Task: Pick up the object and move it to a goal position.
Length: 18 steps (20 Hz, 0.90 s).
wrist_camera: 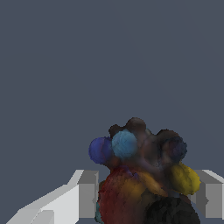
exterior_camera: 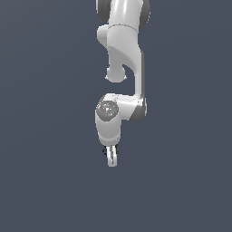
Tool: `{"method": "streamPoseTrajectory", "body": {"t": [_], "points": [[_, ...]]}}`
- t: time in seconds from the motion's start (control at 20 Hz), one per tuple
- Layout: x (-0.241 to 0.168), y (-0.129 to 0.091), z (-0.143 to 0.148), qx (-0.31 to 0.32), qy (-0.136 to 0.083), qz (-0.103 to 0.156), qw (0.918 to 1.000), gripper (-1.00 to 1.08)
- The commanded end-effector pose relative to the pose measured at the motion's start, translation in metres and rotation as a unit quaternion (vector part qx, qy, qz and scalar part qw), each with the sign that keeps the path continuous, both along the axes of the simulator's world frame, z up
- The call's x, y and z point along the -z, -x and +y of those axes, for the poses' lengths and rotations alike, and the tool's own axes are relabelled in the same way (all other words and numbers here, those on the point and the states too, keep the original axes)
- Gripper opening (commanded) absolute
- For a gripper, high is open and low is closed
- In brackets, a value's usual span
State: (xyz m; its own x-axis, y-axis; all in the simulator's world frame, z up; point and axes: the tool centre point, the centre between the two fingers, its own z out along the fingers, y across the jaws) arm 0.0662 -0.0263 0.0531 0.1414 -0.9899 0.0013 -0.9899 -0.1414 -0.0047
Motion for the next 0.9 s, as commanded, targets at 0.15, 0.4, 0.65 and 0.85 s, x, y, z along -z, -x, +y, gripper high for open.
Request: {"method": "streamPoseTrajectory", "body": {"t": [0.15,0.4,0.65,0.85], "points": [[-0.028,-0.011,0.048,-0.001,0.0,0.0,1.0,-1.0],[-0.055,-0.022,0.096,-0.001,0.001,0.001,1.0,-1.0],[-0.082,-0.034,0.142,-0.001,0.001,0.001,1.0,-1.0],[-0.097,-0.042,0.168,-0.001,0.0,0.002,1.0,-1.0]]}}
